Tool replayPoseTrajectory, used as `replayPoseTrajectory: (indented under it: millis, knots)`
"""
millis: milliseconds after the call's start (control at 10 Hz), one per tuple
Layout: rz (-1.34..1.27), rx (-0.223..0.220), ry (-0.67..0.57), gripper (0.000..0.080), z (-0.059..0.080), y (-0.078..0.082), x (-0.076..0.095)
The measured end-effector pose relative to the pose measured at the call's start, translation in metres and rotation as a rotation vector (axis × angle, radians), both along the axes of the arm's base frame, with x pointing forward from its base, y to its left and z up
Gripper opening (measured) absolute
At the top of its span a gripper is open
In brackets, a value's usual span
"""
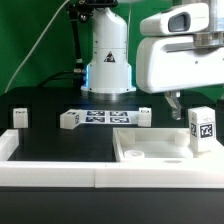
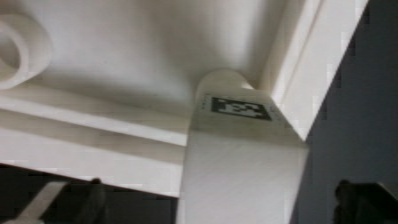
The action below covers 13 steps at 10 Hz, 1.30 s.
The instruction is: Assemble one leg
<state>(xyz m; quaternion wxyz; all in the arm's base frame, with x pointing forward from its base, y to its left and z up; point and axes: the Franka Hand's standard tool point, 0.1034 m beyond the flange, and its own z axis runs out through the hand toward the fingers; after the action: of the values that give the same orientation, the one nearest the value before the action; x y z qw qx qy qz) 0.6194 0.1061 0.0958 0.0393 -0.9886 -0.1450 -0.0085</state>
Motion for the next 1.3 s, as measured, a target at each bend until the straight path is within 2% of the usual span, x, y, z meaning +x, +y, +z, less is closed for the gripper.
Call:
replayPoseTrajectory:
  millis: [100, 400, 600, 700, 1000, 1100, 1300]
  knots:
    - [-0.002, 0.002, -0.005, 0.0648, -0.001, 0.0, 0.006]
    - [-0.004, 0.002, -0.012, 0.0648, -0.004, 0.001, 0.004]
    - [-0.004, 0.002, -0.012, 0.0381, -0.004, 0.001, 0.004]
    - [-0.004, 0.003, -0.014, 0.0291, -0.003, 0.001, 0.005]
    - [-0.039, 0.004, -0.011, 0.0291, -0.003, 0.003, 0.004]
    - [-0.079, 0.005, -0.009, 0.0291, -0.004, 0.01, 0.004]
    - [-0.293, 0.003, -0.01, 0.0291, -0.005, 0.014, 0.006]
